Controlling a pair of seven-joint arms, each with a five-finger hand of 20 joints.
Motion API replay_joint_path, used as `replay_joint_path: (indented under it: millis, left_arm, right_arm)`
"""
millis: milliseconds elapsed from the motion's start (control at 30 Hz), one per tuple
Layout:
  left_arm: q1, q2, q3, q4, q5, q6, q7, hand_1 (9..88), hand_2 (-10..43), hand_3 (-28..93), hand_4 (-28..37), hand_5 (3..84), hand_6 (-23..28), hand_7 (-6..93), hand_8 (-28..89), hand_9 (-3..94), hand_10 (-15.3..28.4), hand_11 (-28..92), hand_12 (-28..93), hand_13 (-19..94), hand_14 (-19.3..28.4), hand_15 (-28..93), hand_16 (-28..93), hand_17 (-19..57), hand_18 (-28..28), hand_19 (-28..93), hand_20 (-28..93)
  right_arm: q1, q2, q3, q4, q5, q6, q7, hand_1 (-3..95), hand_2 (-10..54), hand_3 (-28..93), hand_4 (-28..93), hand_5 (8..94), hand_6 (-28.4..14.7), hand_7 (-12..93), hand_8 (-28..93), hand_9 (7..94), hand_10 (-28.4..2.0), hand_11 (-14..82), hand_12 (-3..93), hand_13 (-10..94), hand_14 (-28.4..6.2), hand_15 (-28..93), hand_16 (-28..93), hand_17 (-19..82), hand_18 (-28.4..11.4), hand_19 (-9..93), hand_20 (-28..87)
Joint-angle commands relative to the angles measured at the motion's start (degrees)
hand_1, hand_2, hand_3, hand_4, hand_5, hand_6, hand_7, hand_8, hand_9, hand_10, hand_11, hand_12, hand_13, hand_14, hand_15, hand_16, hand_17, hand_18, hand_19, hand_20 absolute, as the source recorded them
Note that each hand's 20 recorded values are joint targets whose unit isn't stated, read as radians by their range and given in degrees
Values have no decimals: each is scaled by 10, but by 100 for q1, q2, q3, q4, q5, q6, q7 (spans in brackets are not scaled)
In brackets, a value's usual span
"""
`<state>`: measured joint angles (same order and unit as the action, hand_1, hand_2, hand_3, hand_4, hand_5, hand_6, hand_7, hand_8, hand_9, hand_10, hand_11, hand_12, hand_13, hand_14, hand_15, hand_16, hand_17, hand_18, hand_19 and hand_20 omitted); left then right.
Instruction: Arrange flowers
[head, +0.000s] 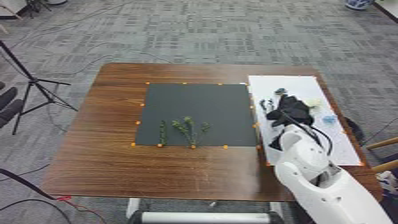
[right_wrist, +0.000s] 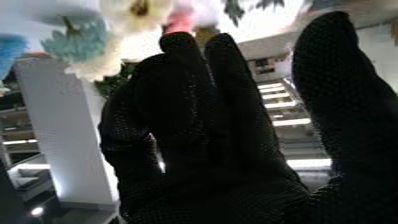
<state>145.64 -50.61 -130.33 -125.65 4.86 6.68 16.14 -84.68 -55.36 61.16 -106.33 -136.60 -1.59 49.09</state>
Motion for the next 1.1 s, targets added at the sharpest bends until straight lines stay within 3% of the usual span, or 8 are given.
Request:
replay_joint_path:
  millis: [33,133,433,667,733,800,900,1100]
  left_arm:
    - [15,-38,74,-29,-11,17,34,250,136,686,-283,382,90,60,-56,322,140,97,139,236,146,214,-6,-26,125,212,108]
    - [1,-27,102,-25,-90,17,59,250,136,686,-283,383,90,60,-56,321,140,96,139,235,147,214,-6,-26,125,212,108]
    - [53,-60,73,-56,-80,1,33,252,137,686,-283,383,90,61,-56,320,139,96,139,236,146,215,-6,-26,125,212,108]
    - [74,-71,80,-67,-81,10,21,251,137,685,-283,383,90,61,-56,321,140,97,139,236,146,216,-6,-26,125,212,108]
    - [21,-44,118,-40,-82,19,-4,250,137,685,-283,383,90,61,-57,321,140,97,139,236,146,216,-6,-26,125,212,108]
    - [32,-45,114,-45,-84,41,-17,250,137,685,-283,383,90,62,-56,321,140,98,139,235,146,216,-7,-26,125,213,108]
    - [14,-20,115,-29,-85,55,-40,250,138,685,-283,383,90,61,-57,321,141,98,139,236,146,216,-6,-26,125,213,108]
    - [20,-7,91,-23,-73,47,-92,249,138,686,-283,383,90,60,-56,321,141,98,138,236,147,217,-7,-26,125,212,108]
  right_arm:
    - [202,-151,-119,315,-159,-301,-6,444,-95,691,-261,660,-108,112,-70,687,-214,149,161,729,-114,667,277,371,-284,912,342]
    - [243,-178,-142,460,-136,-290,21,446,-95,691,-274,647,-116,98,-73,678,-214,145,159,723,-112,668,279,368,-284,910,343]
    - [383,-284,-323,780,-163,-688,34,483,-95,675,-282,646,-117,94,-67,679,-212,152,160,719,-109,670,273,367,-284,908,343]
    - [354,-333,-431,796,-180,-1039,-34,525,-95,674,-283,721,-67,149,-71,762,-173,212,186,738,-107,698,299,374,-284,909,356]
    - [333,-352,-410,778,-86,-1071,-2,559,-95,623,-283,749,-60,158,45,798,-152,189,255,751,-107,696,318,382,-284,907,372]
    - [314,-383,-380,764,25,-1044,26,608,-95,565,-282,779,-60,155,105,832,-140,160,313,763,-103,695,326,388,-284,907,375]
    - [276,-407,-313,725,279,-825,111,611,-95,614,-276,825,-46,165,143,885,-124,144,386,794,-93,689,337,410,-284,915,374]
    - [139,-436,3,400,1176,-231,228,613,-95,651,-273,852,-30,184,179,918,-111,173,402,852,-60,642,343,440,-284,920,360]
